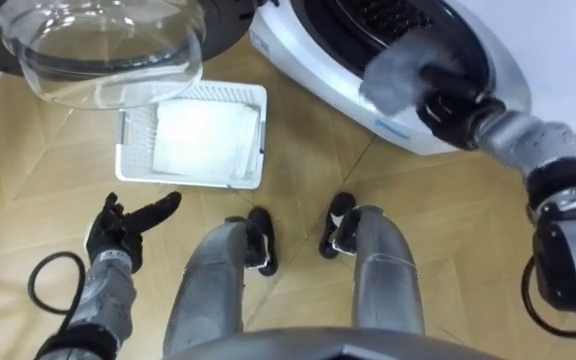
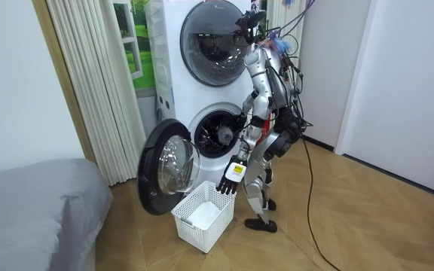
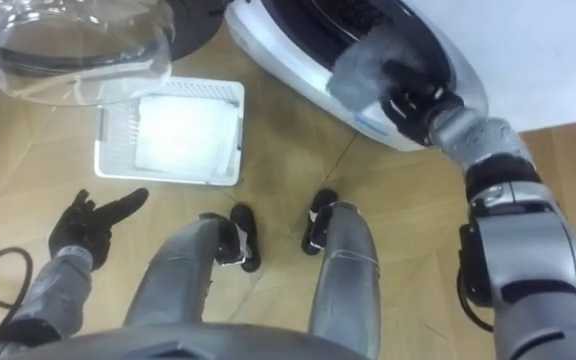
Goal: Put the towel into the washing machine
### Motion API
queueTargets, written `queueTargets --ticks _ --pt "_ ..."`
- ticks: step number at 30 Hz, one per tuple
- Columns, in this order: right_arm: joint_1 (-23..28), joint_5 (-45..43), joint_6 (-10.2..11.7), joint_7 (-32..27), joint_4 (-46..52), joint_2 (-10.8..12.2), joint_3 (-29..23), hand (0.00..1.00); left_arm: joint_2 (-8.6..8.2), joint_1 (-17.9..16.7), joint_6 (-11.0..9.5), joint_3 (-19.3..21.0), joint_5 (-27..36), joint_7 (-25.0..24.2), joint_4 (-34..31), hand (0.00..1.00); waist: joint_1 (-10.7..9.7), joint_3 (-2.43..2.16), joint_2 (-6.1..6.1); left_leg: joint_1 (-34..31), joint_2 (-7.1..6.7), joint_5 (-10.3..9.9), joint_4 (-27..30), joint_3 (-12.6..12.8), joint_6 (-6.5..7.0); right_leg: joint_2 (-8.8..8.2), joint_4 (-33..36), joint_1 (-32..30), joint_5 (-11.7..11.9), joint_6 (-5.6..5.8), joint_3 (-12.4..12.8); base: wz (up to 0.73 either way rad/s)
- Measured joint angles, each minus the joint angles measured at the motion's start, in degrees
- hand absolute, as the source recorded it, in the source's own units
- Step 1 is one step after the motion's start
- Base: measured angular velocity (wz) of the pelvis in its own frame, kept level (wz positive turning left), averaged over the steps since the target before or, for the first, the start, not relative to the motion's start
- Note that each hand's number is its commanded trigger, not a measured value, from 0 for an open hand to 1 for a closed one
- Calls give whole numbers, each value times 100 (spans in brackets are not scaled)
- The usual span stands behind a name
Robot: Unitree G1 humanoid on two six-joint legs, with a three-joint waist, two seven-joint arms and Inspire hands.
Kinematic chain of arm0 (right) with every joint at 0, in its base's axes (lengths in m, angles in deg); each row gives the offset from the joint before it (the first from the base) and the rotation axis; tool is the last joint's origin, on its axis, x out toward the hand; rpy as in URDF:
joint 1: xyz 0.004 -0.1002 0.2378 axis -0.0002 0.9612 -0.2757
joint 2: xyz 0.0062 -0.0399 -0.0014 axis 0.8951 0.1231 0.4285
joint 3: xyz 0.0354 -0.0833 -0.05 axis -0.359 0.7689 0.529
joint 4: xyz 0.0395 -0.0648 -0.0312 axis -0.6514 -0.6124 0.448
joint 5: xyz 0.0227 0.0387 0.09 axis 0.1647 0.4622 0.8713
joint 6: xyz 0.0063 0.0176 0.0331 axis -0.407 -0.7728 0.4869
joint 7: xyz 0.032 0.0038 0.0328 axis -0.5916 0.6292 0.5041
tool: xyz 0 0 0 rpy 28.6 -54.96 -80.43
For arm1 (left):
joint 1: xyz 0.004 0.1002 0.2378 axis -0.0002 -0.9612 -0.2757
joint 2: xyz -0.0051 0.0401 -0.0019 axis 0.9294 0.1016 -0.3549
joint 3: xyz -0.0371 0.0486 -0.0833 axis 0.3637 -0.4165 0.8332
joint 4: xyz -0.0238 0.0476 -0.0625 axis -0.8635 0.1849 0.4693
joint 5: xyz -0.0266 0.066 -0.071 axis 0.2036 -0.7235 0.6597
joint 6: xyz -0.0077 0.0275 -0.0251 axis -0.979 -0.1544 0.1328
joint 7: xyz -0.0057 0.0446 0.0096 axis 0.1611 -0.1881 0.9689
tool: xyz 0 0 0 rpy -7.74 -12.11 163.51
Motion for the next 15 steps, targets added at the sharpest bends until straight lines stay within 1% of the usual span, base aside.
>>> queueTargets --ticks 2,4,6,8,11,15 --pt "-75 428 -5 -235 -12 0 -303 0 -12 1 48 72 -224 32 -177 0 3 -1 2 -86 -1 8 47 1 29 2 1 -65 20 35 15 0" --pt "-105 627 -5 -355 -13 0 -474 0 -34 3 75 66 -254 90 -259 0 7 -3 6 -147 1 3 88 2 58 0 -5 -101 42 55 12 0" --pt "-154 639 -4 -429 -50 0 -513 0 -64 2 112 37 -253 142 -261 0 4 -4 8 -171 1 -18 139 2 92 -2 9 -111 48 71 18 0" --pt "-166 638 -3 -484 -50 0 -649 0 -84 10 196 30 -254 152 -261 0 4 -6 12 -208 2 -38 190 -1 127 -7 16 -124 59 93 18 0" --pt "-168 689 8 -523 -50 0 -736 0 -86 17 237 30 -251 263 -261 0 2 -10 20 -230 1 -55 230 -1 156 -12 58 -128 69 118 28 0" --pt "-168 688 38 -548 -58 -1 -817 0 -100 27 321 29 -244 269 -270 0 12 -16 66 -233 -2 -65 269 -1 173 -21 85 -119 65 130 37 0"
